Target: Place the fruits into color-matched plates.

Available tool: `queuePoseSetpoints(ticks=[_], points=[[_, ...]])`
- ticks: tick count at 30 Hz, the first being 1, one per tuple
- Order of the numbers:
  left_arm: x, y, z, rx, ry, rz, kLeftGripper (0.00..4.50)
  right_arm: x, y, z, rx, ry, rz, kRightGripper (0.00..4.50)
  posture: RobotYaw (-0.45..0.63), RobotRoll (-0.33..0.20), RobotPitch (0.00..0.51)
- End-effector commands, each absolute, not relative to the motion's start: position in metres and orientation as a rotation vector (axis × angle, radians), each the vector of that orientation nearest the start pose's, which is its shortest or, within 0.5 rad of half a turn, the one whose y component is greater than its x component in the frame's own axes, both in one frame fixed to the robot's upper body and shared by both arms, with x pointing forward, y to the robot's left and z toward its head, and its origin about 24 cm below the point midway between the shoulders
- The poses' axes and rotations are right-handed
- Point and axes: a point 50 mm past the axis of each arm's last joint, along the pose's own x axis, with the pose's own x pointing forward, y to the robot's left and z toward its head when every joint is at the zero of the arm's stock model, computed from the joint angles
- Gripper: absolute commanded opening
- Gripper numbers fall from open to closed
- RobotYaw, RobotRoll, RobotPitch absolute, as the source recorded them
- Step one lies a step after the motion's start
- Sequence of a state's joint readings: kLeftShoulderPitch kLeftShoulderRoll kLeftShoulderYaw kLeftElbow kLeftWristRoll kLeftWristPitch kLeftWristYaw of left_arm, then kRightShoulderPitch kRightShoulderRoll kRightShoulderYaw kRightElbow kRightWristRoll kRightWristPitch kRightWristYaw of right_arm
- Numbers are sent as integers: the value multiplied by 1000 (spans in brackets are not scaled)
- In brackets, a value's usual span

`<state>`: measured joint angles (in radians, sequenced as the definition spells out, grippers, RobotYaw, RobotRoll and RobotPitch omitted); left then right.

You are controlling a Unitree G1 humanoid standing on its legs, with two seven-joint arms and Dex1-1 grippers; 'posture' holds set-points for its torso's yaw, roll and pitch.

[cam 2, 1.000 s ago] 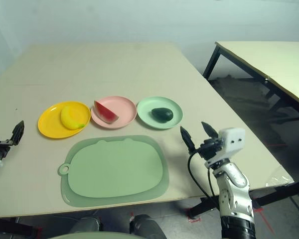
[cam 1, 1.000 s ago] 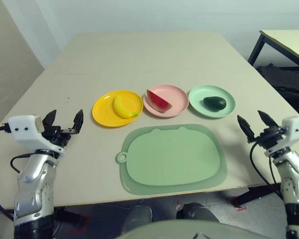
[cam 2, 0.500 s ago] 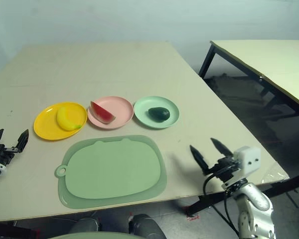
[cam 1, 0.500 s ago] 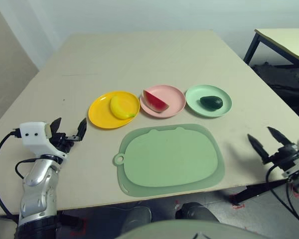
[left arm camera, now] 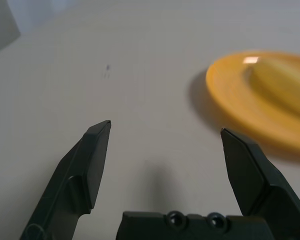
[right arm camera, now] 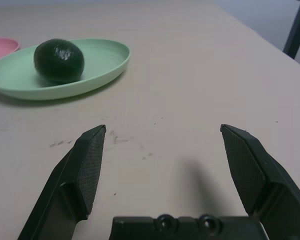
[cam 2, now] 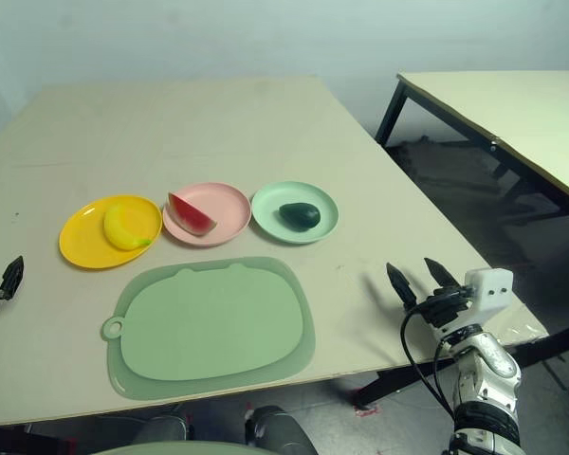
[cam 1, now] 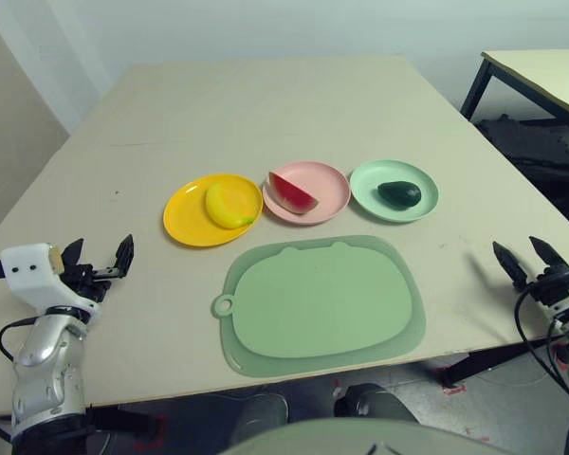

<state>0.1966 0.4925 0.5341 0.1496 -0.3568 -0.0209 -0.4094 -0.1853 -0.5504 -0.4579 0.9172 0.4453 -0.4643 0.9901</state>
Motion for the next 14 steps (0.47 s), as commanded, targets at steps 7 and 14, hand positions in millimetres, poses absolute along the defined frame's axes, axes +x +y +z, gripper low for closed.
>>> queuePoseSetpoints(ticks=[7, 14], points=[[170, 341, 63, 207, 125, 107, 4483, 219, -335, 12, -16, -58, 313, 4500, 104, 0, 0], [184, 340, 68, 217, 108, 96, 4483, 213, -333, 6, -20, -44, 304, 4500, 90, 0, 0]])
